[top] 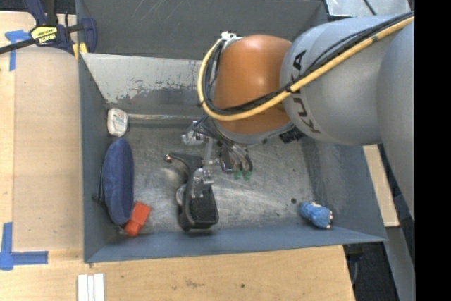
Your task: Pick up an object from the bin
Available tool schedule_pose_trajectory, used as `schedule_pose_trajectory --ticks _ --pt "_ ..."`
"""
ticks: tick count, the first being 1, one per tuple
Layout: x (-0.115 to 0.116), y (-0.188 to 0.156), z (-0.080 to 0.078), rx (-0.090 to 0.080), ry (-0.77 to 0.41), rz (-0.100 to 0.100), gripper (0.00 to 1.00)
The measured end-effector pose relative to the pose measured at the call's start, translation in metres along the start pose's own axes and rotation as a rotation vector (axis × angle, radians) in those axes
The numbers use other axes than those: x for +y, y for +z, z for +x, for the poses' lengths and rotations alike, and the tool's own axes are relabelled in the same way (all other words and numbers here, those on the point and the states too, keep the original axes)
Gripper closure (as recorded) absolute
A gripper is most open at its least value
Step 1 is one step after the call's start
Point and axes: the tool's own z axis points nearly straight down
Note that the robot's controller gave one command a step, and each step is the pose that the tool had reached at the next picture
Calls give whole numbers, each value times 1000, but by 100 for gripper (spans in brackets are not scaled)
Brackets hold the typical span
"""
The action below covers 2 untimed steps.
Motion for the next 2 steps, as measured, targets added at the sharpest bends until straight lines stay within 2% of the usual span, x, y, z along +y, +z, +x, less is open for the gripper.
schedule_pose_trajectory --ticks 1,2 --pt "-9 52 22 -15 -238 -3 0" --pt "-45 35 23 2 -120 0 0"
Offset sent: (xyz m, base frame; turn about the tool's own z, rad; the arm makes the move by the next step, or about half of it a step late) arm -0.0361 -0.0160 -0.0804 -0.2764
